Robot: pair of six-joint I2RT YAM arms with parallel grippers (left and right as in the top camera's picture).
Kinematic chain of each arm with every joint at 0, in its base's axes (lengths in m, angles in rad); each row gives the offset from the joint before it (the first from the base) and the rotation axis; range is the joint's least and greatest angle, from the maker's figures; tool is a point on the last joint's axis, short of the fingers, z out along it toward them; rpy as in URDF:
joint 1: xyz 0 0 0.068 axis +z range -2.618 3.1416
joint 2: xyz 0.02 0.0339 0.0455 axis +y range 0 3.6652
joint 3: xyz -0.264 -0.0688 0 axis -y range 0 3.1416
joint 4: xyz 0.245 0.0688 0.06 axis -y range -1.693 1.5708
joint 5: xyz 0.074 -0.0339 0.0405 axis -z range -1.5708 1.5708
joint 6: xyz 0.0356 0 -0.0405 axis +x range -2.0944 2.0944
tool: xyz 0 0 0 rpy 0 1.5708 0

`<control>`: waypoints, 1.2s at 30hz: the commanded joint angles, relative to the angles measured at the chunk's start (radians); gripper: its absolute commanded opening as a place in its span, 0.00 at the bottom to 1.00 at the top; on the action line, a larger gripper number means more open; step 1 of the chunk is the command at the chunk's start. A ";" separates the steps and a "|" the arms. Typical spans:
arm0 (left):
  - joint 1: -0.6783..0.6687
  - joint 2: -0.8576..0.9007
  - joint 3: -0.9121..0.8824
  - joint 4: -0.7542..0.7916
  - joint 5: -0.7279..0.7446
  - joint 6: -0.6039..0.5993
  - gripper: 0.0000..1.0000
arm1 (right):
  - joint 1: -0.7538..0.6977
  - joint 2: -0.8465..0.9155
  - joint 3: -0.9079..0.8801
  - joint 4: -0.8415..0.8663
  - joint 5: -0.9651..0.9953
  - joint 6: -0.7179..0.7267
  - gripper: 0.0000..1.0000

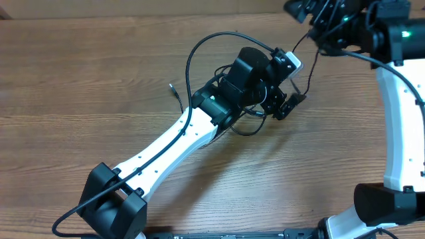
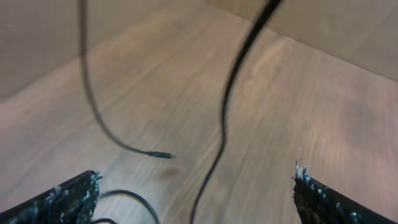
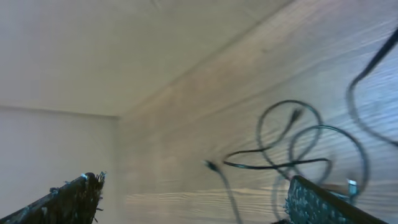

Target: Untangle cables

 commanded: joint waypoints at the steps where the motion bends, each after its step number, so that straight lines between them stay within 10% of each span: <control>1: -0.002 -0.017 0.010 0.032 -0.079 -0.024 0.99 | -0.026 -0.013 0.016 0.010 -0.155 0.078 0.95; 9: 0.012 -0.016 0.010 0.054 -0.464 -0.469 0.99 | -0.059 -0.013 0.016 0.004 -0.297 0.171 0.98; 17: 0.075 -0.016 0.010 -0.155 -0.143 -1.333 1.00 | -0.059 -0.013 0.016 0.075 -0.293 0.227 1.00; 20: 0.094 -0.016 0.010 -0.157 0.034 -1.477 1.00 | -0.059 -0.013 0.016 0.078 -0.291 0.225 1.00; 25: 0.103 -0.016 0.010 -0.137 0.166 -1.328 1.00 | -0.059 -0.013 0.015 0.078 -0.248 0.195 1.00; 30: 0.060 -0.016 0.010 -0.109 0.024 -0.808 0.99 | -0.059 -0.012 0.015 0.105 -0.237 0.201 1.00; 36: -0.042 -0.016 0.010 -0.100 -0.216 -0.636 1.00 | -0.059 -0.006 0.015 0.258 -0.237 0.280 0.99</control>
